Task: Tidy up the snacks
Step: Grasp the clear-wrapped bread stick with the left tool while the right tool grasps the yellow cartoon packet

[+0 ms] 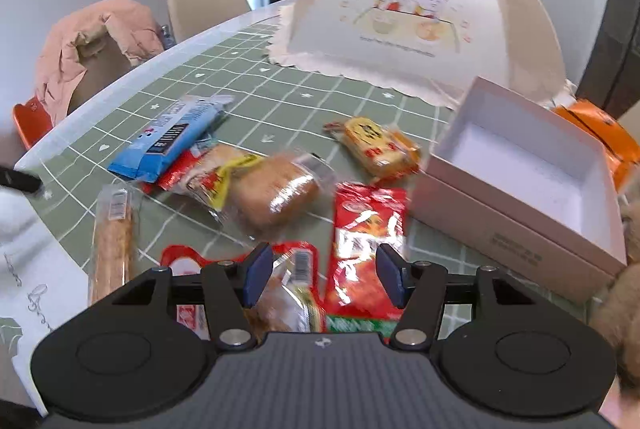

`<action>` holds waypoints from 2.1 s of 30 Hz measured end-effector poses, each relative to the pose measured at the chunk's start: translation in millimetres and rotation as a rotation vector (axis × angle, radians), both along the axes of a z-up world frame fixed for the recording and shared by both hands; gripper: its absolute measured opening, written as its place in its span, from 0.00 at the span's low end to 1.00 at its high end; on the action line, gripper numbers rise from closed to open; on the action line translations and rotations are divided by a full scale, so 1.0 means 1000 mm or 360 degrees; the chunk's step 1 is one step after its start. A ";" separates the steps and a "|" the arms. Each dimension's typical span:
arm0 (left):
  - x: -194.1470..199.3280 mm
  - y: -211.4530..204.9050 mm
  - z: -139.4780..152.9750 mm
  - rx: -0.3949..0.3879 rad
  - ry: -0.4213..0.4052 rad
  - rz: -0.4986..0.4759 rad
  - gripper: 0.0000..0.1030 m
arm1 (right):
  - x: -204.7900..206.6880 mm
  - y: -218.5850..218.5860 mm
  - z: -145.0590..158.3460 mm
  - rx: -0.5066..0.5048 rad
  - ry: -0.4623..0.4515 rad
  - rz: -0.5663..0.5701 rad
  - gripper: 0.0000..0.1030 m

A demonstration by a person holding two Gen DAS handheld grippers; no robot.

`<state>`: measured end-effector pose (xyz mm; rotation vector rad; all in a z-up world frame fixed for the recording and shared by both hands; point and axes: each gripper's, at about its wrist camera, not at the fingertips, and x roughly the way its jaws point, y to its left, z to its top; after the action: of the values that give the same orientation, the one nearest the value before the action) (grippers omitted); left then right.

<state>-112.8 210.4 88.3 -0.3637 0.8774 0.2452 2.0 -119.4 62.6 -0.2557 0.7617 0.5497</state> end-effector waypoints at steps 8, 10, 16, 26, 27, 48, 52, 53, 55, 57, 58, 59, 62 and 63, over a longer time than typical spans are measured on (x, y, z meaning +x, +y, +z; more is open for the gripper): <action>-0.038 0.029 0.024 -0.0146 -0.0037 0.0094 0.37 | 0.002 0.021 0.002 0.0018 0.0010 0.0125 0.55; -0.031 0.012 0.024 -0.0225 -0.0042 -0.0019 0.37 | 0.004 0.029 0.004 -0.0014 -0.0016 0.0198 0.55; 0.002 -0.054 -0.003 -0.0447 0.0041 -0.0278 0.37 | 0.030 0.082 0.006 -0.0081 -0.0102 0.0543 0.63; 0.023 -0.094 -0.038 -0.0597 0.0155 -0.0274 0.37 | 0.079 0.127 -0.009 -0.0181 0.0320 0.0552 0.31; 0.027 -0.092 -0.037 -0.0589 0.0137 -0.0238 0.37 | 0.076 0.116 -0.003 -0.0115 0.0355 0.0504 0.24; 0.079 -0.145 -0.038 0.0040 0.0226 -0.0774 0.43 | -0.037 -0.048 0.003 -0.0086 0.0129 -0.0031 0.51; 0.072 -0.128 -0.041 -0.0095 0.0278 -0.0692 0.42 | -0.035 -0.059 -0.003 -0.0014 0.0155 -0.0196 0.51; 0.070 -0.128 -0.041 -0.0133 0.0285 -0.0689 0.42 | -0.034 -0.063 -0.003 0.0009 0.0148 -0.0252 0.51; 0.066 -0.133 -0.042 -0.0149 0.0294 -0.0699 0.42 | -0.033 -0.069 -0.003 0.0037 0.0110 -0.0381 0.51; 0.065 -0.141 -0.044 -0.0132 0.0302 -0.0711 0.42 | -0.036 -0.074 -0.003 0.0054 0.0042 -0.0513 0.51; 0.064 -0.144 -0.045 -0.0133 0.0309 -0.0715 0.42 | -0.039 -0.076 -0.002 0.0077 0.0032 -0.0545 0.51; 0.064 -0.147 -0.047 -0.0139 0.0317 -0.0721 0.42 | -0.040 -0.078 -0.003 0.0103 0.0052 -0.0559 0.55; 0.063 -0.153 -0.052 -0.0132 0.0326 -0.0730 0.42 | -0.038 -0.077 -0.016 0.0134 0.0184 -0.0567 0.60; 0.063 -0.155 -0.052 -0.0124 0.0314 -0.0728 0.42 | -0.038 -0.076 -0.021 0.0112 0.0202 -0.0582 0.60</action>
<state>-50.1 55.8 36.3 -0.2040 1.1404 -0.1798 -35.9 -195.3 41.3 -0.0132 0.8867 0.2464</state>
